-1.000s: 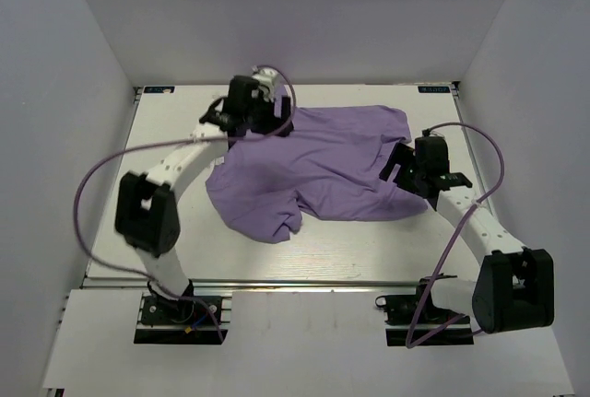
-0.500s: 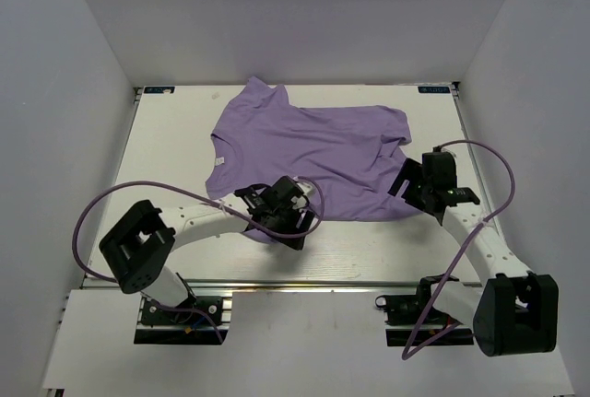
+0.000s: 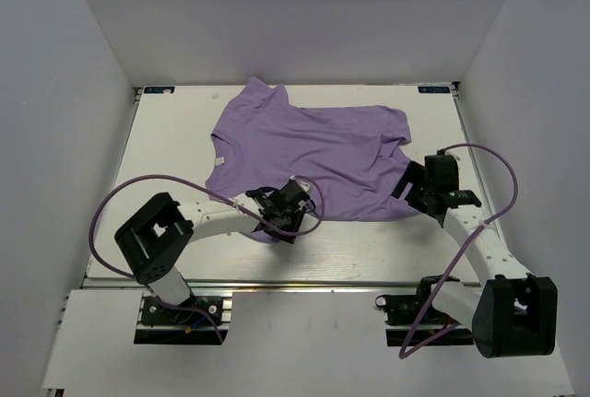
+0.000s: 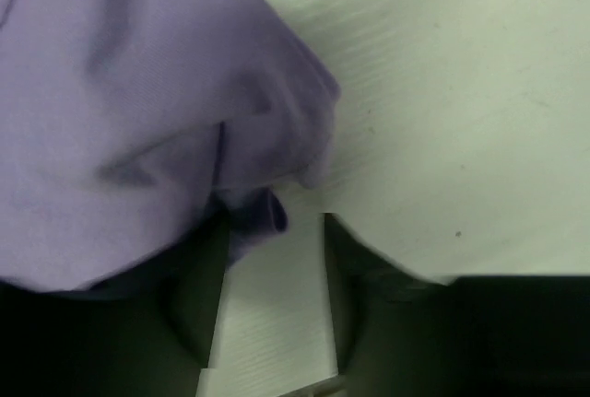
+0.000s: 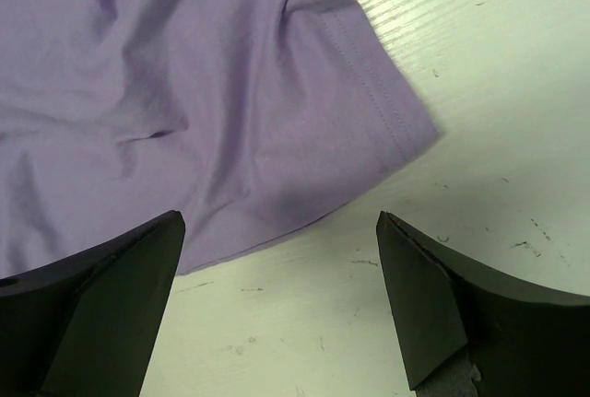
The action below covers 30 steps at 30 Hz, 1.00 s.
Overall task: Fold and stack the t-shirts
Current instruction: Flatten out the tshirt
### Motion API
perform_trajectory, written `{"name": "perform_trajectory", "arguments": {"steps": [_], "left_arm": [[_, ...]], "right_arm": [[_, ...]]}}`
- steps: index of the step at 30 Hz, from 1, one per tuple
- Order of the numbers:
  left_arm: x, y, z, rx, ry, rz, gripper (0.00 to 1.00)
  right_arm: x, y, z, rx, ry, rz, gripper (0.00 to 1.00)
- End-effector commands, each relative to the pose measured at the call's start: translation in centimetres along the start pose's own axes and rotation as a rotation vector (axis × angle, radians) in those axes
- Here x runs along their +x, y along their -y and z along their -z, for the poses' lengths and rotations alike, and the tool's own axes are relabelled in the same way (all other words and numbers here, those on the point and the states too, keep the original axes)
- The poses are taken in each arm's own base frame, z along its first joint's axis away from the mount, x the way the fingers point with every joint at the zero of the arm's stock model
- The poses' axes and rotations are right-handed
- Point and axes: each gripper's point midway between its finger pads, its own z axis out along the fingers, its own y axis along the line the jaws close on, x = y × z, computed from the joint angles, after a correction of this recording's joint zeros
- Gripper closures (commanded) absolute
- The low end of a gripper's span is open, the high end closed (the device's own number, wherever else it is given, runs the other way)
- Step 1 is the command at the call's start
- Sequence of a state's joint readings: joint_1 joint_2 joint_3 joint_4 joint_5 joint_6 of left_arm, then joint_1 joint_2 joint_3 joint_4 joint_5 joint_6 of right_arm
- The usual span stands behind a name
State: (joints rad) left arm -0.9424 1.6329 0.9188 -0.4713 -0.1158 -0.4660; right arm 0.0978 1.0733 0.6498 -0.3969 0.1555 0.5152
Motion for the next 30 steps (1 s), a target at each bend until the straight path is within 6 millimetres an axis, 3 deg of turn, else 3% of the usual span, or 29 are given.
{"name": "perform_trajectory", "arguments": {"steps": [1, 3, 4, 5, 7, 10, 11, 16, 20, 22, 26, 30], "left_arm": [[-1.1, -0.5, -0.2, -0.062, 0.033, 0.024, 0.54], [-1.0, -1.3, -0.3, -0.107, 0.025, 0.03, 0.72], [-1.1, -1.2, -0.2, -0.107, 0.025, 0.03, 0.95], [-0.9, -1.4, -0.1, -0.12, 0.019, 0.04, 1.0], [-0.8, -1.7, 1.0, -0.123, 0.015, 0.039, 1.0], [-1.1, -1.9, 4.5, -0.091, 0.073, 0.051, 1.0], [-0.4, -2.7, 5.6, -0.11, 0.065, 0.048, 1.0], [-0.9, -4.4, 13.3, -0.099, 0.195, 0.113, 1.0], [-0.7, -4.7, 17.3, -0.04, 0.269, 0.156, 1.0], [0.4, -5.5, 18.4, -0.057, 0.257, 0.175, 1.0], [1.0, -5.2, 20.7, 0.019, 0.294, 0.192, 1.0], [3.5, -7.5, 22.6, -0.041, 0.281, 0.265, 1.0]], "right_arm": [[-0.5, 0.7, -0.2, 0.04, 0.009, -0.004, 0.1], [-0.2, 0.9, -0.2, 0.043, 0.002, -0.01, 0.1], [-0.1, 1.3, -0.3, 0.056, -0.002, -0.016, 0.1], [0.1, 1.5, -0.4, 0.065, -0.006, -0.016, 0.1], [0.5, 2.3, -0.7, 0.1, -0.024, -0.022, 0.1], [1.1, 3.2, -1.0, 0.135, -0.049, -0.03, 0.12], [1.3, 3.3, -1.1, 0.139, -0.054, -0.035, 0.14], [1.6, 4.2, -1.5, 0.171, -0.064, -0.056, 0.15], [1.9, 4.7, -1.6, 0.186, -0.07, -0.066, 0.15], [2.0, 4.7, -1.6, 0.187, -0.074, -0.065, 0.15], [2.3, 4.8, -1.8, 0.186, -0.078, -0.075, 0.19], [2.3, 4.7, -2.2, 0.18, -0.083, -0.086, 0.2]]}}
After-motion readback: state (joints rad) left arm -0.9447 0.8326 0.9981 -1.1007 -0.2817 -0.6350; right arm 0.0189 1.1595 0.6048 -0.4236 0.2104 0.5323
